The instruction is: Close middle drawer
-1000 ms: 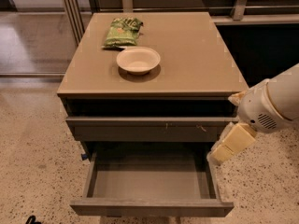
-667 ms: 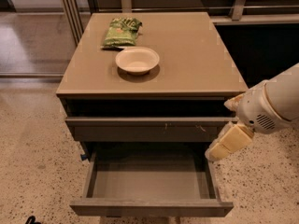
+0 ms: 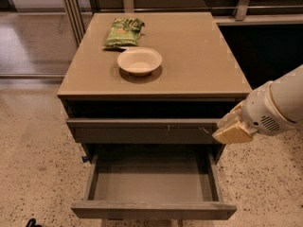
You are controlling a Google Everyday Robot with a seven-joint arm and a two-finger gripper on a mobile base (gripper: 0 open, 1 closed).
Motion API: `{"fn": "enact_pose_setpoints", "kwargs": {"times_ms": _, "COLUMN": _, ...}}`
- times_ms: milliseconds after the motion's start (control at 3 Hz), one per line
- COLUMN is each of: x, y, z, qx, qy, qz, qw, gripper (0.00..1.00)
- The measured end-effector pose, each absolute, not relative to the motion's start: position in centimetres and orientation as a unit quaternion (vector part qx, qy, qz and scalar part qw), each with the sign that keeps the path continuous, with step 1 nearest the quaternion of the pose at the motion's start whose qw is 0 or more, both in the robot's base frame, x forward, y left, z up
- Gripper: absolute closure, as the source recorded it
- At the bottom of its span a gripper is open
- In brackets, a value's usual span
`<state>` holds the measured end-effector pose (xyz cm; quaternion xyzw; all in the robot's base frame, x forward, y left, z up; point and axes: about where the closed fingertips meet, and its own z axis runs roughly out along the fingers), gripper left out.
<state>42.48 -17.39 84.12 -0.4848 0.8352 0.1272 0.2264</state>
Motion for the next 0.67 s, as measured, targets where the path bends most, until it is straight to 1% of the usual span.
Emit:
{"fn": "enact_pose_setpoints", "kwargs": {"times_ms": 333, "x": 42.48, "y": -17.39, "z": 84.12, "qx": -0.485, "qy": 0.835, "qz": 0.127, "qw": 0.226, "gripper": 0.86}}
{"fn": "enact_pose_setpoints", "kwargs": {"times_ms": 667, "x": 42.51, "y": -16.53, "z": 83.98, "qx": -0.494, "qy": 0.827, "qz": 0.129, "qw": 0.234, "gripper": 1.0}}
